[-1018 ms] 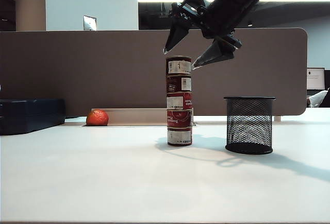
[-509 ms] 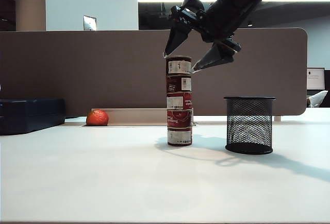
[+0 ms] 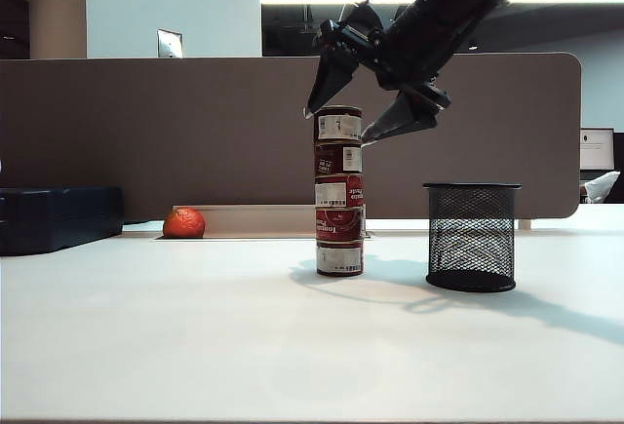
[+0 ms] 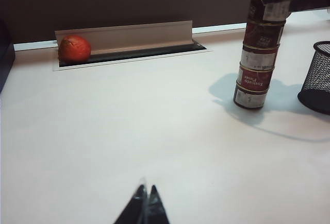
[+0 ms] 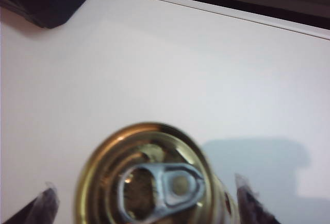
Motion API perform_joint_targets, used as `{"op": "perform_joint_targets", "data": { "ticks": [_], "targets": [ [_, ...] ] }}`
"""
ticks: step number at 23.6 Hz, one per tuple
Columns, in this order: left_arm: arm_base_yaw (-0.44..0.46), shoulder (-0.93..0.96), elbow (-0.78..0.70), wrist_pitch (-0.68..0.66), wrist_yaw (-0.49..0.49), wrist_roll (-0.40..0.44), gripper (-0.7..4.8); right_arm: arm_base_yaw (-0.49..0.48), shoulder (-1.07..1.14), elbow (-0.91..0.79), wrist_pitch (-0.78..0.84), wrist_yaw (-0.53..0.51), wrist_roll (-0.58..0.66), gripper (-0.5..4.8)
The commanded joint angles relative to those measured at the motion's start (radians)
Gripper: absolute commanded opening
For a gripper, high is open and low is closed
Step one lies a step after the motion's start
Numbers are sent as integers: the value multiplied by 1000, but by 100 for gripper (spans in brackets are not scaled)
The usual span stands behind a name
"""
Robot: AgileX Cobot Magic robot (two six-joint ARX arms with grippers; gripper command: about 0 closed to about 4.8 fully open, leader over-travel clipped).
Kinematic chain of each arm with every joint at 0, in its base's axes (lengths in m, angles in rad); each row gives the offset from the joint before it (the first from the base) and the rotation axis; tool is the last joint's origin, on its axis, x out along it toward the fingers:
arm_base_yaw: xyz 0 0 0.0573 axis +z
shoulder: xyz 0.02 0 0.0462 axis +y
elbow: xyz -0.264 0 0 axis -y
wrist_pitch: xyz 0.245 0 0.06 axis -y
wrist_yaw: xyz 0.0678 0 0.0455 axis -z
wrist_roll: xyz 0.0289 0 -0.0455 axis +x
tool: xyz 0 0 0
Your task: Take a can of tomato sauce from the stacked ones and place it on the table.
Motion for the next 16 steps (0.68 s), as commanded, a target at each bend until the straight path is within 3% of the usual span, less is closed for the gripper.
{"op": "perform_joint_targets", "data": {
  "ticks": [1, 5, 10, 14, 16],
  "targets": [
    [1, 0, 2, 7, 0, -3, -6, 5, -1, 5, 19, -13, 1, 479],
    [1, 0, 2, 6, 1, -3, -6, 9, -1, 5, 29, -13, 1, 466],
    [1, 0, 2, 7, 0, -3, -6, 9, -1, 5, 30, -13, 0, 330],
    [1, 0, 2, 7, 0, -3, -6, 9, -1, 5, 30, -13, 0, 249],
    [1, 0, 2, 7, 0, -3, -6, 9, -1, 5, 31, -12, 0, 237]
  ]
}}
